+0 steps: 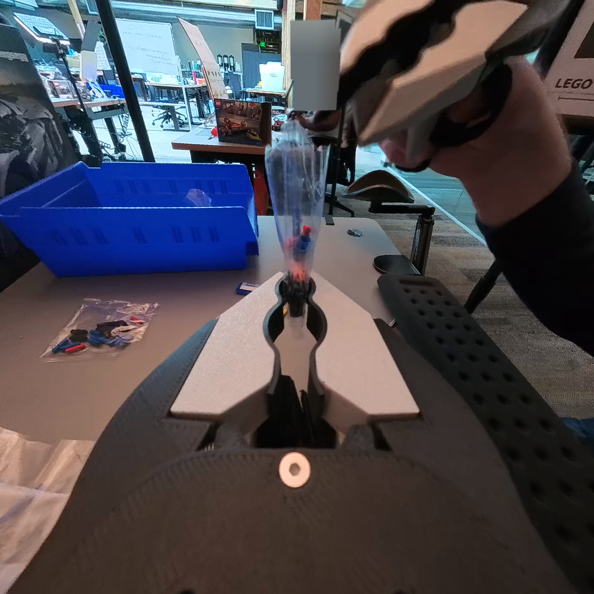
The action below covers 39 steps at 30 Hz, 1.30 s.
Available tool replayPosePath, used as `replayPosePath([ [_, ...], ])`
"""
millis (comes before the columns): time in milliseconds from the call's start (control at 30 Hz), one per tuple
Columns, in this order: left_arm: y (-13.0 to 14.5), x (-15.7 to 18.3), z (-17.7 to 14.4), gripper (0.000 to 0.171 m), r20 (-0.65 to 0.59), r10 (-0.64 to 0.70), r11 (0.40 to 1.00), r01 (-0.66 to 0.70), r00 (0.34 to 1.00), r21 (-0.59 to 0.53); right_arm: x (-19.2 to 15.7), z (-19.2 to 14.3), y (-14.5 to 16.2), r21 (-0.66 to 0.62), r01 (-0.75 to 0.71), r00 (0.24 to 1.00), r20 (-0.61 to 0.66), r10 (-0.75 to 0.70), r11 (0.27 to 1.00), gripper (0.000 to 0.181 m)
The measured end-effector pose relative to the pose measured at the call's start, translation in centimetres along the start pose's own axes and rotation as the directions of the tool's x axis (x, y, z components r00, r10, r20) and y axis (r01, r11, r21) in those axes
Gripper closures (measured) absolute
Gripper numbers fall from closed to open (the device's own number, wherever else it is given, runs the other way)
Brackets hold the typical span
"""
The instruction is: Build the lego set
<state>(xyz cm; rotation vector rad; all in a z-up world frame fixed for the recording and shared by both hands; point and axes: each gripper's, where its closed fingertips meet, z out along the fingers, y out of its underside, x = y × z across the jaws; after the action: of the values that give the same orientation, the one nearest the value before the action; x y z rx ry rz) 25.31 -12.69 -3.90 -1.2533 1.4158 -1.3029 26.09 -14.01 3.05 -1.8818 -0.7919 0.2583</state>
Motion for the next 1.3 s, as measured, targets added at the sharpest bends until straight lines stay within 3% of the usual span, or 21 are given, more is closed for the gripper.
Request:
replayPosePath([
  [133, -0.1, -0.3, -0.2, 0.166, 0.006, -0.013, 1.000, 0.013, 1.000, 0.011, -4.0, 0.6, 5.9, -0.182, -0.010, 0.984, 0.171, 0.041, 0.983, 0.158],
  [233, -0.1, -0.2, -0.1, 0.166, 0.006, -0.013, 1.000, 0.013, 1.000, 0.011, -6.6, 2.4, 11.1, -0.326, 0.027, 0.969, 0.240, 0.055, 0.945, 0.158],
  [400, 0.0, -0.3, -0.2, 0.166, 0.009, -0.013, 1.000, 0.013, 1.000, 0.009, -10.1, 4.2, 16.7, -0.469, 0.089, 0.938, 0.335, 0.084, 0.879, 0.156],
  [600, 0.1, -0.3, -0.1, 0.166, 0.008, -0.015, 1.000, 0.015, 1.000, 0.005, -11.1, 4.7, 18.5, -0.508, 0.109, 0.921, 0.376, 0.106, 0.855, 0.155],
  [733, 0.0, -0.3, -0.2, 0.166, 0.009, -0.015, 1.000, 0.015, 1.000, 0.008, -11.3, 5.2, 18.8, -0.501, 0.118, 0.926, 0.368, 0.088, 0.857, 0.170],
  [867, -0.1, -0.4, -0.2, 0.166, 0.010, -0.016, 1.000, 0.016, 1.000, 0.012, -10.6, 5.0, 18.9, -0.514, 0.100, 0.935, 0.342, 0.097, 0.852, 0.172],
  [967, -0.1, -0.3, -0.2, 0.166, 0.008, -0.014, 1.000, 0.014, 1.000, 0.014, -9.5, 4.5, 17.8, -0.489, 0.084, 0.946, 0.312, 0.084, 0.868, 0.171],
  [1033, -0.2, -0.3, -0.2, 0.166, 0.007, -0.014, 1.000, 0.014, 1.000, 0.015, -7.5, 4.0, 15.3, -0.433, 0.063, 0.968, 0.247, 0.052, 0.899, 0.171],
  [1167, -0.3, -0.2, -0.2, 0.166, 0.005, -0.016, 1.000, 0.015, 1.000, 0.020, -2.8, 2.1, 6.6, -0.190, 0.030, 0.995, 0.095, -0.012, 0.981, 0.171],
  [1300, -0.5, -0.2, -0.3, 0.166, 0.002, -0.018, 0.999, 0.017, 1.000, 0.030, -0.5, 0.0, -1.0, 0.011, 0.045, 0.998, 0.035, -0.045, 0.999, 0.171],
])
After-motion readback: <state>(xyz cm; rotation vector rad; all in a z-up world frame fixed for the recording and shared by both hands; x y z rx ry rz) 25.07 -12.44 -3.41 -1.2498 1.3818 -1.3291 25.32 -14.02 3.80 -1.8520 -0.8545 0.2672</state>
